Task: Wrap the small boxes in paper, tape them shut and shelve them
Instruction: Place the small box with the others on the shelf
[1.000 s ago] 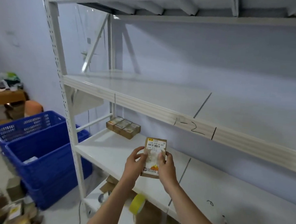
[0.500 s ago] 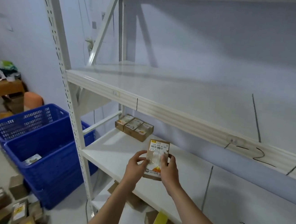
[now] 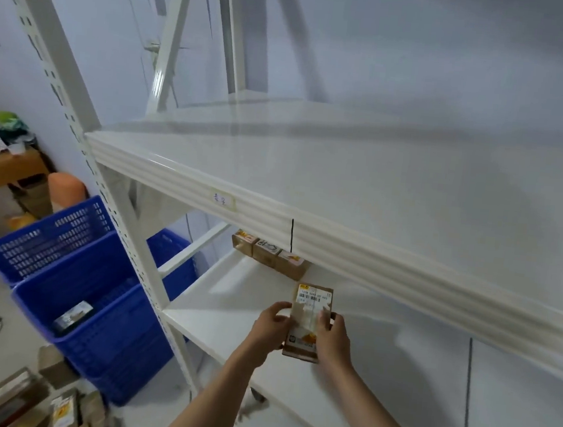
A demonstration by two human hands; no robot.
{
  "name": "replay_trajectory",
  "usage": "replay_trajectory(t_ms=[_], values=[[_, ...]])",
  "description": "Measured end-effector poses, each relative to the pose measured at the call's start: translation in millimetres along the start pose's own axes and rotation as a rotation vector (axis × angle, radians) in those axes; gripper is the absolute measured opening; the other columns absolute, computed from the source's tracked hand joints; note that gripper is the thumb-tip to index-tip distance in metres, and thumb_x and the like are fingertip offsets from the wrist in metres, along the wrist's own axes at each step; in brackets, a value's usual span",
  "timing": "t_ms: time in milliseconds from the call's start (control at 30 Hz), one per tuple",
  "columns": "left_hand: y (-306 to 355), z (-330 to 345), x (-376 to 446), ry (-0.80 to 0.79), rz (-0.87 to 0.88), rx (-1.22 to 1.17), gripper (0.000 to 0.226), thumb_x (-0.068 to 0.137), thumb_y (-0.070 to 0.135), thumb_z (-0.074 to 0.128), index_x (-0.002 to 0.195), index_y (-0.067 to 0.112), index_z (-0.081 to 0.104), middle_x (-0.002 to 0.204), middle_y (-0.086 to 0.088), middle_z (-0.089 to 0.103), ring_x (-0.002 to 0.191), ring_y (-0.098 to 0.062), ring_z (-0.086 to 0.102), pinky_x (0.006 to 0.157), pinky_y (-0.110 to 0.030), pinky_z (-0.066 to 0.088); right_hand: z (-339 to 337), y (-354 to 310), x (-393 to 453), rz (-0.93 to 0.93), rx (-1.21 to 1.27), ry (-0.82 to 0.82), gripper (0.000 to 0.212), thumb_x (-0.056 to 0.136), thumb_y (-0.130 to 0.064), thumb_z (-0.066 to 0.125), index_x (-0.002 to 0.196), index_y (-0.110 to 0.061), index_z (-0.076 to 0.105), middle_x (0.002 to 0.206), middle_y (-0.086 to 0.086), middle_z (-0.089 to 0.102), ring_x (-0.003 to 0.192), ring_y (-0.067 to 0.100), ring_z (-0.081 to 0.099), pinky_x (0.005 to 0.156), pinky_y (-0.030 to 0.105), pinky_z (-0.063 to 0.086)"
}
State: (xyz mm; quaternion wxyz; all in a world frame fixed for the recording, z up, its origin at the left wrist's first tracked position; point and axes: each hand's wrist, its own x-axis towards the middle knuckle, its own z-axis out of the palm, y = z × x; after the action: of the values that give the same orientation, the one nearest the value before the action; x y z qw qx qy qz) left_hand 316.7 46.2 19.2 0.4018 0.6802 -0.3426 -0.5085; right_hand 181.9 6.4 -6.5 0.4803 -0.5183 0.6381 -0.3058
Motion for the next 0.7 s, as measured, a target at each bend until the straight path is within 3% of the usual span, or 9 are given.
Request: replay_trajectory(t_ms=[167, 300, 333, 467, 567, 633, 700], values=[[-1.6, -10.9, 25.6, -0.049, -0.056, 0.020, 0.038, 0.099, 0.019, 0.057, 0.136, 0.024, 0.051, 0.115, -0.006, 0.065, 0.098, -0.027, 0.071, 0.085, -0.049, 0.060, 13.5, -3.2, 16.9, 0.066, -0.103, -0.024, 0.044, 0.104, -0.051, 0.033, 0.116, -0.012, 0.048, 0.114, 0.014, 0.066, 0.100, 0.034, 0.065, 0.087, 0.047, 0.055], [-5.4, -26.4, 48.2, -0.125, -0.109, 0.068, 0.045, 0.099, 0.016, 0.056, 0.142, 0.021, 0.046, 0.112, -0.006, 0.067, 0.096, -0.025, 0.070, 0.079, -0.041, 0.061, 23.3, -13.2, 20.8, 0.117, -0.186, -0.048, 0.049, 0.105, -0.050, 0.035, 0.127, -0.009, 0.049, 0.121, 0.013, 0.062, 0.089, 0.023, 0.063, 0.067, 0.029, 0.050], [-5.6, -30.6, 52.1, -0.134, -0.117, 0.092, 0.046, 0.098, 0.016, 0.055, 0.142, 0.022, 0.045, 0.111, -0.005, 0.067, 0.096, -0.024, 0.070, 0.079, -0.041, 0.061, 26.6, -9.9, 24.2, 0.116, -0.211, -0.050, 0.048, 0.103, -0.048, 0.039, 0.128, -0.009, 0.051, 0.124, 0.014, 0.061, 0.091, 0.024, 0.062, 0.067, 0.028, 0.051], [-12.7, -47.3, 64.9, -0.202, -0.104, 0.173, 0.042, 0.097, 0.012, 0.053, 0.138, 0.023, 0.047, 0.109, -0.005, 0.067, 0.093, -0.022, 0.069, 0.082, -0.044, 0.059, 41.1, 16.4, 44.2, 0.214, -0.288, -0.098, 0.063, 0.075, -0.055, 0.053, 0.128, -0.022, 0.059, 0.126, 0.008, 0.061, 0.110, 0.027, 0.061, 0.095, 0.040, 0.053], [-23.7, -55.4, 72.6, -0.266, -0.082, 0.132, 0.046, 0.095, 0.003, 0.053, 0.138, 0.016, 0.048, 0.119, -0.009, 0.064, 0.094, -0.023, 0.066, 0.073, -0.033, 0.056, 47.7, -6.9, 21.3, 0.233, -0.227, -0.096, 0.046, 0.085, -0.036, 0.059, 0.129, -0.023, 0.056, 0.125, 0.002, 0.064, 0.108, 0.020, 0.063, 0.093, 0.035, 0.053], [-29.5, -60.8, 74.4, -0.274, -0.044, 0.163, 0.042, 0.094, 0.003, 0.055, 0.133, 0.016, 0.048, 0.133, -0.008, 0.059, 0.102, -0.022, 0.064, 0.069, -0.026, 0.056, 51.6, -19.4, 8.3, 0.235, -0.167, -0.057, 0.047, 0.088, -0.029, 0.058, 0.133, -0.024, 0.048, 0.127, 0.002, 0.061, 0.107, 0.020, 0.061, 0.085, 0.034, 0.054], [-30.9, -67.0, 73.7, -0.287, 0.045, 0.288, 0.046, 0.093, 0.008, 0.055, 0.136, 0.021, 0.046, 0.140, -0.007, 0.056, 0.111, -0.024, 0.062, 0.083, -0.032, 0.057, 57.0, -22.5, 0.5, 0.209, -0.165, -0.028, 0.051, 0.092, -0.026, 0.056, 0.140, -0.023, 0.040, 0.132, 0.005, 0.057, 0.110, 0.022, 0.060, 0.075, 0.029, 0.051]])
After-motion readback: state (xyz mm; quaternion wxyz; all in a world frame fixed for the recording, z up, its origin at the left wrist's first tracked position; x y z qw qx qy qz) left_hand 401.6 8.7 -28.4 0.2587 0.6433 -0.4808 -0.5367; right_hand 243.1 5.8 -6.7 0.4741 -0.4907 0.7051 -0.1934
